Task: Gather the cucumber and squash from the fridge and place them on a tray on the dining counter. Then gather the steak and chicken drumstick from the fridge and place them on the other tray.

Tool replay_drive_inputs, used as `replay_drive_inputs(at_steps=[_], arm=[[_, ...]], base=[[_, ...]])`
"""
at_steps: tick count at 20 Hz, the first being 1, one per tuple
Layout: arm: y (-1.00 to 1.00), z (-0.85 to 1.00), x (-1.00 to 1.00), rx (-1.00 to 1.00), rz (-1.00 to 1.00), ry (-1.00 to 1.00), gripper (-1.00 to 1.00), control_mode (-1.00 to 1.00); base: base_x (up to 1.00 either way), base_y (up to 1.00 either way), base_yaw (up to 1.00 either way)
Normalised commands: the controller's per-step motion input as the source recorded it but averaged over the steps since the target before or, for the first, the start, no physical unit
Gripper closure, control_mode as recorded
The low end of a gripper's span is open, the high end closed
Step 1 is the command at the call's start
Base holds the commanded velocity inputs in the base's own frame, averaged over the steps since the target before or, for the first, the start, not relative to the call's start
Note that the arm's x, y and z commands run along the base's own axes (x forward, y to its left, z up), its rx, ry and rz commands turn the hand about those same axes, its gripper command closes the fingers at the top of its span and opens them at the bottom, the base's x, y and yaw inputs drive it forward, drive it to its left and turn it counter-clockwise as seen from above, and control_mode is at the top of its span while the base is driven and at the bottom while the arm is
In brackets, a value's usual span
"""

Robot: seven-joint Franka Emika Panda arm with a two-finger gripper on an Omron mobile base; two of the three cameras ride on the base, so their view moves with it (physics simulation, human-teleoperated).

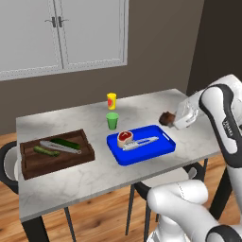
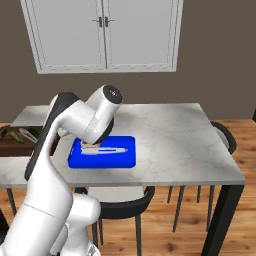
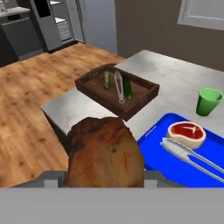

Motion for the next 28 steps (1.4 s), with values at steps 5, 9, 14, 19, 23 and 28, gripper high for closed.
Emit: replay_drive_inputs(at_steps=[5, 9, 14, 19, 23, 28], arm=[[-0.09, -0.18, 0.42, -0.02, 0.29, 0.02, 1.00, -1.00], [-0.14, -0.31, 0.29, -0.03, 0.27, -0.04, 1.00, -1.00], [-0.11, -0.42, 0.02, -0.04, 0.18, -0.28, 1.00, -1.00], [-0.03, -0.32, 0.00, -0.01, 0.03, -0.39, 1.00, -1.00], [0.00, -0.21, 0.00, 0.00, -0.01, -0.29, 1.00, -1.00], [0.00, -0.10, 0.33, -0.02, 0.00, 0.11, 1.00, -1.00]], base=[[0.00, 0.00, 0.00], [0.00, 0.00, 0.00], [0.00, 0.00, 0.00], [0.00, 0.00, 0.00], [0.00, 0.00, 0.00], [0.00, 0.00, 0.00]])
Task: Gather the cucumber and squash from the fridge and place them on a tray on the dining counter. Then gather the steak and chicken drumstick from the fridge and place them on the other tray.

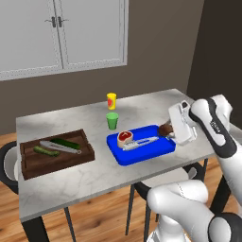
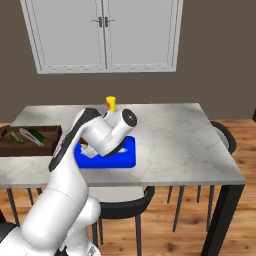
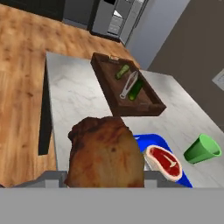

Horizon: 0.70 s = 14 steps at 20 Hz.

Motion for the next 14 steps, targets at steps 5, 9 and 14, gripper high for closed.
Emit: replay_drive_inputs(at_steps=[5, 9, 14], arm=[[0.00, -0.27, 0.36, -0.04, 0.00, 0.11, 1.00, -1.00], [0.00, -0.41, 0.33, -0.04, 0.00, 0.00, 1.00, -1.00], [0.00, -0.46, 0.25, -0.03, 0.00, -0.14, 1.00, -1.00]], base=[[0.00, 0.00, 0.00], [0.00, 0.00, 0.00], [0.00, 0.00, 0.00]])
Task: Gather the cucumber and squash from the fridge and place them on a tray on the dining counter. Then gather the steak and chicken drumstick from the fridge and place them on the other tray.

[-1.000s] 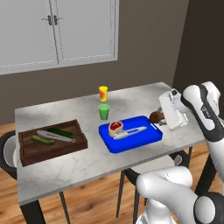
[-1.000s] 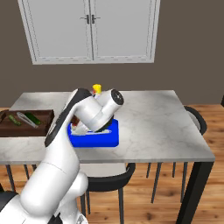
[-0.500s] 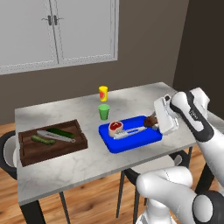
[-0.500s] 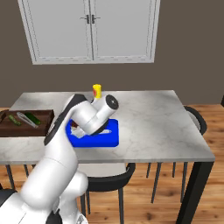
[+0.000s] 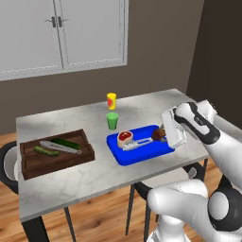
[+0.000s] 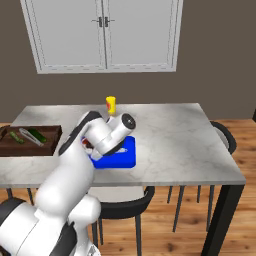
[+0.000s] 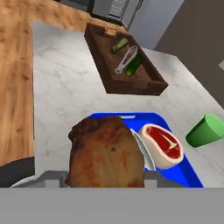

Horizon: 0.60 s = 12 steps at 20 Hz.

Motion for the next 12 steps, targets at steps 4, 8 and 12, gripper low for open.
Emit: replay_drive_inputs(at_steps=[4, 8, 12], arm=[[0.00, -0.40, 0.28, 0.00, 0.00, -0.08, 1.00, -1.00], [0.00, -0.32, 0.31, 0.00, 0.00, 0.00, 1.00, -1.00], [0.00, -0.32, 0.33, 0.00, 0.00, 0.00, 1.00, -1.00]], base=[[0.00, 0.00, 0.00], [0.00, 0.00, 0.00], [0.00, 0.00, 0.00]])
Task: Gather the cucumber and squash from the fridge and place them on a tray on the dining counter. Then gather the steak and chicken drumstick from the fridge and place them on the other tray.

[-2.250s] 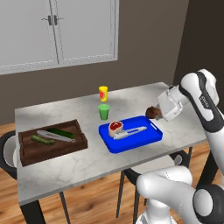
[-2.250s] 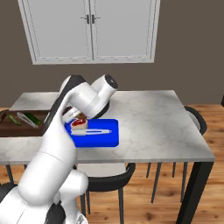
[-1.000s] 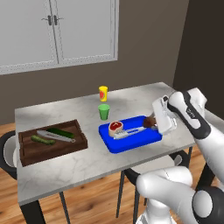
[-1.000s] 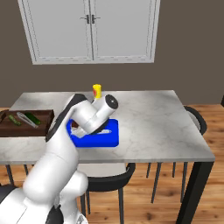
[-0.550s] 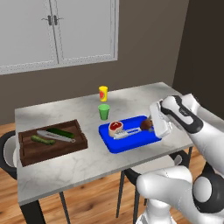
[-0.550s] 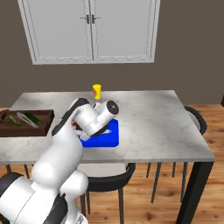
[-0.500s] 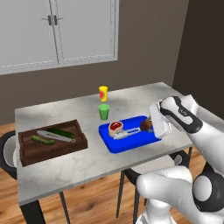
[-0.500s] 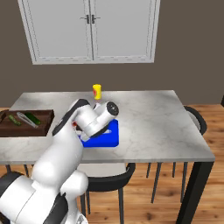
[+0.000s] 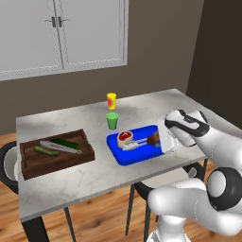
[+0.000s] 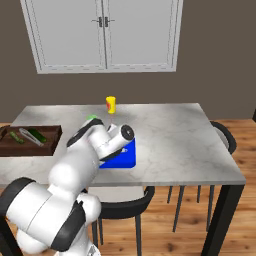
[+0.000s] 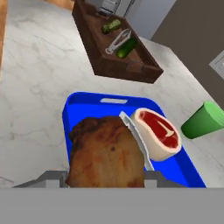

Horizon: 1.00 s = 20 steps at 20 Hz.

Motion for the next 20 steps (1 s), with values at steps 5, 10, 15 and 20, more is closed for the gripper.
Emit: replay_drive_inputs(at_steps=[5, 10, 15, 20], arm=[[0.00, -0.31, 0.28, 0.00, 0.00, 0.01, 1.00, -1.00], [0.00, -0.32, 0.24, 0.00, 0.00, 0.00, 1.00, -1.00], [-0.01, -0.26, 0.18, 0.00, 0.00, 0.00, 1.00, -1.00], [0.00, -0.22, 0.19, 0.00, 0.00, 0.00, 1.00, -1.00]], base=[[0.00, 0.00, 0.00], [0.00, 0.00, 0.00], [0.00, 0.00, 0.00], [0.00, 0.00, 0.00]])
